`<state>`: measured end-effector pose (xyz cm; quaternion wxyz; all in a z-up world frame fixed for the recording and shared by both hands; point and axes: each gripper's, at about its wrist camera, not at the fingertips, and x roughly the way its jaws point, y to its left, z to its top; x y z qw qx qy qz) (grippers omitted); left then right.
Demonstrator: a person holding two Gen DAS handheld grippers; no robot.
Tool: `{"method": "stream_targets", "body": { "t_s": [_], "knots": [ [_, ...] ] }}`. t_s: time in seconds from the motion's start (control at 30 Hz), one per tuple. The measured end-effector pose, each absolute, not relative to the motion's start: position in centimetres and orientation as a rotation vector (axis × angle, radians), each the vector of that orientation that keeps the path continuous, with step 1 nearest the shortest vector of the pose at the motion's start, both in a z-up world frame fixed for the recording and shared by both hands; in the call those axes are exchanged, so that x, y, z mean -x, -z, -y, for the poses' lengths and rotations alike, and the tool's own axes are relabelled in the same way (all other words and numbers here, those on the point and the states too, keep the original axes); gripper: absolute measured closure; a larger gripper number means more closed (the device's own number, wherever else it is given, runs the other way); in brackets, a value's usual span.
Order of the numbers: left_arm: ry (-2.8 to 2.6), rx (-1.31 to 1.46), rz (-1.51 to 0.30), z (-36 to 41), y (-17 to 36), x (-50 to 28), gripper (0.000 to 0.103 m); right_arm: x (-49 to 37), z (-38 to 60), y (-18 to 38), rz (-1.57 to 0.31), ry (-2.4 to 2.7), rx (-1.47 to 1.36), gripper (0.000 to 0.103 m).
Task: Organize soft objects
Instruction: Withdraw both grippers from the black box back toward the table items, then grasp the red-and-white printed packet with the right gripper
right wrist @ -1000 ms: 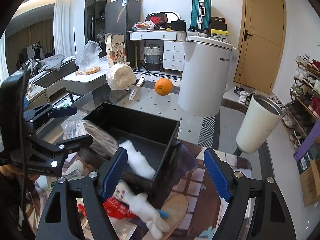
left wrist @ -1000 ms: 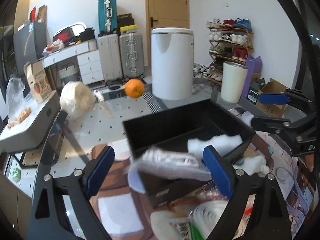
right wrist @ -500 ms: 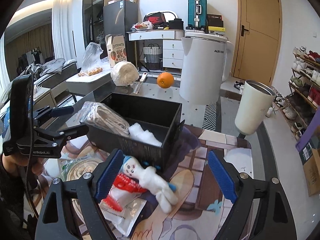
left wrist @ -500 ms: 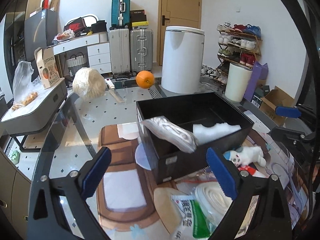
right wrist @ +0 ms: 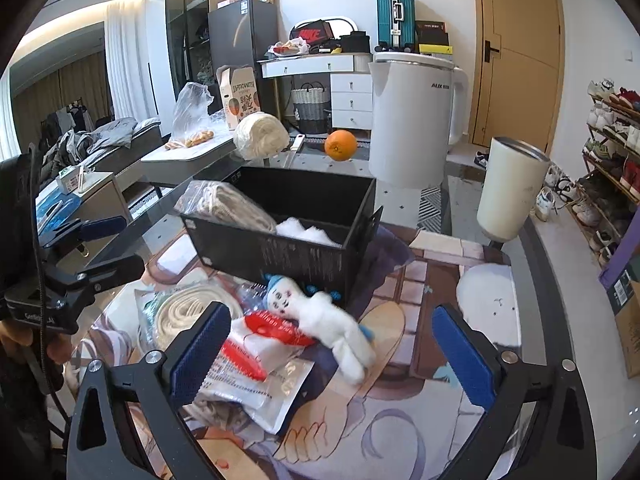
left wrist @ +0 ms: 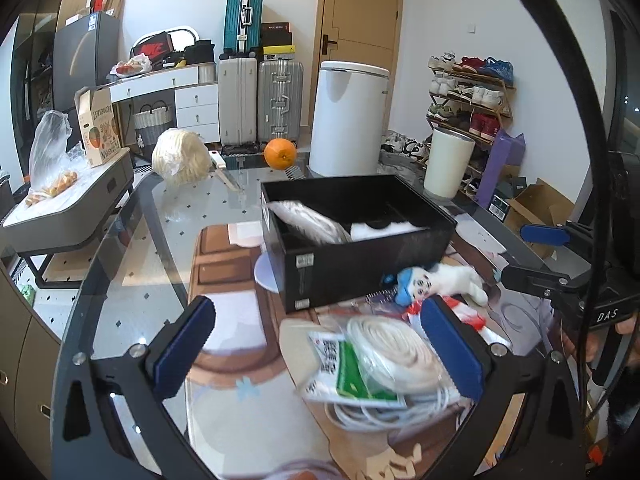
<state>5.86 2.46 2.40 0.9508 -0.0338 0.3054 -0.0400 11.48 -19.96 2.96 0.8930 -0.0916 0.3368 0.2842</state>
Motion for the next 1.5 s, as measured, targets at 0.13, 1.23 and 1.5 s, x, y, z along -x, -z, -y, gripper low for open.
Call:
{"method": "stream_targets", "body": {
  "t_s": [0.13,1.23,1.5],
  "knots": [
    [0.084,0.063,-0.632,-2.0,-2.1,-5.3,0.000,-10.8,20.0,-2.5,-0.717,-0.593,0.198,0.001],
    [0.051,0.009,-0.642,-1.3,-0.2,-4.6,0.000,-11.6,14.6,1.6,-0.893,-0.606,0.198,0.001],
    [0.047,0.018,-0.645,-1.8,0.1,-5.0,0.000,-12.0,14.4,2.2,-0.916,-0.582,0.176,0.002]
  ]
}}
